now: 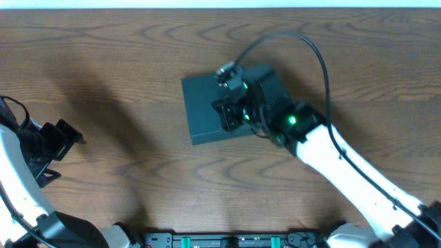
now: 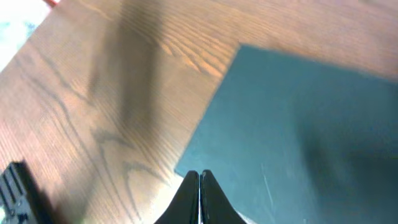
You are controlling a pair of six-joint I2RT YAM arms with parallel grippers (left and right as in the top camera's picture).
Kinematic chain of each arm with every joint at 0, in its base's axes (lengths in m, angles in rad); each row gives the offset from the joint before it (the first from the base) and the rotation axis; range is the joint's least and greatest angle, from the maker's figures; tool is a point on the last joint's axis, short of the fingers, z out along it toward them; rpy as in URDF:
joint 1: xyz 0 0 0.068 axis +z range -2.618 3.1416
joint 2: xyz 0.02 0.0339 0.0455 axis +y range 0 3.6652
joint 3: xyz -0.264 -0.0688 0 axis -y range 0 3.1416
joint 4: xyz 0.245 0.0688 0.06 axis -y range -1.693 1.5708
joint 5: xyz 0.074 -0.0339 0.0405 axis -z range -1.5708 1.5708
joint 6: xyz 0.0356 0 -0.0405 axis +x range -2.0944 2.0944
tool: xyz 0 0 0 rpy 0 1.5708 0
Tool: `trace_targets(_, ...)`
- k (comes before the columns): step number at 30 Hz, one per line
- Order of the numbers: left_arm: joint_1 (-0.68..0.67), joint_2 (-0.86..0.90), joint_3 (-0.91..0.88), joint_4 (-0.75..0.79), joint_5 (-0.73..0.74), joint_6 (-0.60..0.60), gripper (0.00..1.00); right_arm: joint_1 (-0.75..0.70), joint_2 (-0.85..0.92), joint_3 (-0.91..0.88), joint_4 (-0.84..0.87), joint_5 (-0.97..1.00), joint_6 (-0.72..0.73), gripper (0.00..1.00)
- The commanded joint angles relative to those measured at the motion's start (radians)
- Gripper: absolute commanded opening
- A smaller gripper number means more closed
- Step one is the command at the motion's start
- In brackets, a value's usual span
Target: Pack container
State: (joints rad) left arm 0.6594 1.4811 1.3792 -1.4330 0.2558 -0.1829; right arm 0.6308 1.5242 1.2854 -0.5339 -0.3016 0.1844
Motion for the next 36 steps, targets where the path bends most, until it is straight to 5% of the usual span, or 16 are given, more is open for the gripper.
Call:
trace_targets(1, 0.004, -0.004, 0.011, -0.003, -0.004, 0.000, 0.95, 0.018, 0.129, 0.179, -0.093, -0.023, -0.163, 0.03)
trace_targets(18, 0.004, -0.003, 0.011, -0.002, -0.004, 0.000, 0.95, 0.102, 0.662, 0.724, -0.173, 0.180, -0.193, 0.04)
trace_targets(36, 0.004, -0.003, 0.011, -0.002, -0.004, 0.000, 0.95, 0.122, 0.828, 0.761, -0.177, 0.278, -0.152, 0.04)
